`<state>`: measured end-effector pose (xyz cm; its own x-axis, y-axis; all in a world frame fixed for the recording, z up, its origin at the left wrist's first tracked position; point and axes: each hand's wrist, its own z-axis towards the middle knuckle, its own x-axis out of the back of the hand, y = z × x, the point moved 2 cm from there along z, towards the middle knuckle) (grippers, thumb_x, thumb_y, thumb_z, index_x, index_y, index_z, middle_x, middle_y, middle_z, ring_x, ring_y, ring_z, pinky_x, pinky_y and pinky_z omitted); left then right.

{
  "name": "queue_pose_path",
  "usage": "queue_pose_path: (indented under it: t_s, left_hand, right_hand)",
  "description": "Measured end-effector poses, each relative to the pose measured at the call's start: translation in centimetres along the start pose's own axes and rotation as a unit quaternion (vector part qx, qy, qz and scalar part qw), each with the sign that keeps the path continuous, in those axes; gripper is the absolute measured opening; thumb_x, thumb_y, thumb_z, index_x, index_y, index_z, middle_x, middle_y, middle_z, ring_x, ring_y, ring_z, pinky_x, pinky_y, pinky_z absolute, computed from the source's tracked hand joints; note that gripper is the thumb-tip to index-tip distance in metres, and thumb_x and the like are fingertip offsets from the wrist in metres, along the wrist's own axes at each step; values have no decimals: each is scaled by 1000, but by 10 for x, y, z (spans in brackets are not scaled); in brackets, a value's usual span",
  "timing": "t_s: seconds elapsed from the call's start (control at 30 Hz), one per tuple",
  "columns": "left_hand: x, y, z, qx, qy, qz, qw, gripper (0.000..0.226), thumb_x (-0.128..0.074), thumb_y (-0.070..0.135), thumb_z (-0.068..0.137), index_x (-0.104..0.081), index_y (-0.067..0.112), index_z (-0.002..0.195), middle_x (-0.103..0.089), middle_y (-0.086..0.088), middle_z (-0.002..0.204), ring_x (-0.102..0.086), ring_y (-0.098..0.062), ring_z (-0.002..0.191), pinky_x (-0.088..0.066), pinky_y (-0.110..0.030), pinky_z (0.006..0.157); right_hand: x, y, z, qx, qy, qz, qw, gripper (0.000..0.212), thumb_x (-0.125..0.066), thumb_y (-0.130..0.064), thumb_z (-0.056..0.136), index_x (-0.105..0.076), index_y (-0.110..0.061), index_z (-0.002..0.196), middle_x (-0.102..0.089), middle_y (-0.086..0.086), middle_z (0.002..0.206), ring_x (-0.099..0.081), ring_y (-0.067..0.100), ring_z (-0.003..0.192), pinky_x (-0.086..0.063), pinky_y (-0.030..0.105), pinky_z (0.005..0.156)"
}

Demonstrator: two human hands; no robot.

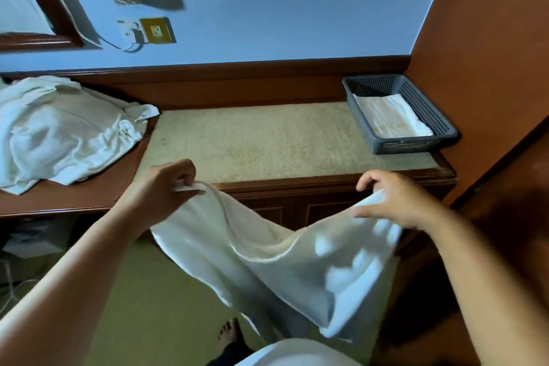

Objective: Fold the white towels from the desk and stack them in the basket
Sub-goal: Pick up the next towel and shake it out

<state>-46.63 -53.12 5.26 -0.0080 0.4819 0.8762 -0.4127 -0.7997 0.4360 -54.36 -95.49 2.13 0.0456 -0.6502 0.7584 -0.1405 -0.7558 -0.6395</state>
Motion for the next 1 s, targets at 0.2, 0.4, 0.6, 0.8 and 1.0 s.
queue_pose_path:
  t_s: [0.2, 0.4, 0.6, 0.8, 1.0]
  left_hand:
    - [22, -83, -27, 3, -28, 67, 997, 26, -82, 43, 72, -59, 30, 74, -57, 8, 70, -56, -13, 64, -43, -21, 59]
    - [13, -115, -43, 5, 56, 80, 995, 41, -86, 6, 73, -50, 18, 88, -51, 1, 70, -43, -25, 56, -35, -30, 53]
    - [6, -145, -68, 96, 118, 130, 980, 24, -79, -6, 77, -64, 6, 93, -57, -9, 85, -62, -42, 73, -44, -39, 65]
    - [-3, -143, -79, 320, 132, 141, 928, 16, -70, 18, 89, -72, 21, 104, -64, -7, 114, -64, -41, 98, -50, -46, 79]
    - [2, -142, -46, 426, 238, 30, 872, 25, -54, 16, 88, -73, 26, 102, -72, -8, 100, -69, -35, 87, -56, -39, 78]
  right_hand:
    - [48, 61, 24, -49, 147, 12, 988, 18, -86, -29, 77, -69, -21, 78, -70, -1, 81, -62, 19, 79, -47, 35, 71]
    - [15, 62, 40, -23, 85, -48, 995, 12, -78, -29, 85, -68, -30, 80, -72, -8, 86, -65, 18, 86, -50, 37, 82]
    - [-22, 71, 44, -7, 193, -20, 981, 11, -73, -12, 89, -75, -11, 100, -71, 5, 96, -63, 27, 92, -46, 34, 79]
    - [-67, 81, 46, -168, 317, 229, 905, 18, -76, -7, 85, -75, -2, 102, -74, 15, 100, -65, 23, 89, -50, 34, 83]
    - [-61, 55, 101, -191, 341, 326, 861, 21, -76, -10, 84, -75, -11, 105, -74, 6, 98, -68, 19, 88, -54, 32, 83]
